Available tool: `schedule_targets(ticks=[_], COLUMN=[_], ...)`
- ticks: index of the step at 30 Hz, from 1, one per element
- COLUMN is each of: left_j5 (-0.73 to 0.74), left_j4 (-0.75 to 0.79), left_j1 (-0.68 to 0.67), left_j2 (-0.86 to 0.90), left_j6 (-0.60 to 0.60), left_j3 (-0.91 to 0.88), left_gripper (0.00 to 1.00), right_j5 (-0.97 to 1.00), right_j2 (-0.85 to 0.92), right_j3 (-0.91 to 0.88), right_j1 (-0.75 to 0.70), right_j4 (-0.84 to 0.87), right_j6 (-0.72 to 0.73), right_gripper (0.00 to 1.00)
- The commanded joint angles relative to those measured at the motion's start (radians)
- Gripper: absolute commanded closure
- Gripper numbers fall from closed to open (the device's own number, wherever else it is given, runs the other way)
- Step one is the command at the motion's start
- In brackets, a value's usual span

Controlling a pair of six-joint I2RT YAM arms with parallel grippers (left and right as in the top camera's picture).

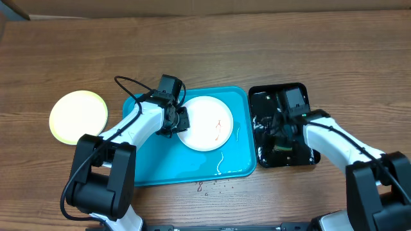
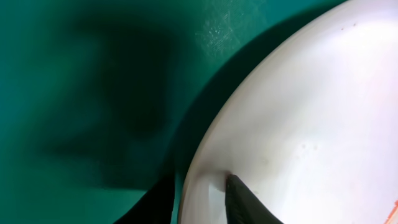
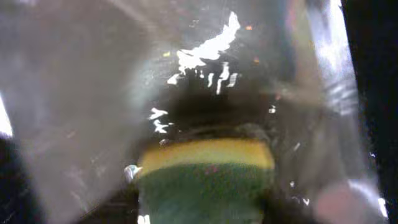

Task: Clean dirty plates on tray and stack at the side
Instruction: 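Grasp the green sponge in the black tray with the right gripper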

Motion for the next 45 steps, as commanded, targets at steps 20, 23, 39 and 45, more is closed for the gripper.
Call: schedule_targets(ticks=[20,23,39,45], left_j5=[-0.018,-0.031,-0.079,-0.018], left_j4=[0.004,0.009,-0.079,-0.148], left_j1=[-0.003,0.005,0.02,0.005], left_j2=[0.065,0.065,0.065,0.065], left_j6=[-0.033,-0.015,0.035,-0.009], left_j3=[-0.061,-0.058,0.018,0.018], left_gripper=[0.58,0.5,0.9,0.93], right_j5=[0.003,0.003,0.002,0.003], right_j2=[-0.016,-0.015,-0.015,-0.015], right_j3=[0.085,0.026,-0.01,-0.01], right_j1=[-0.002,-0.002,-0.002,-0.002], right_j4=[-0.257,-0.186,-0.14,-0.147], right_j6=[0.008,0.008,0.008,0.007], right_gripper=[0.18,0.19,0.22,0.26])
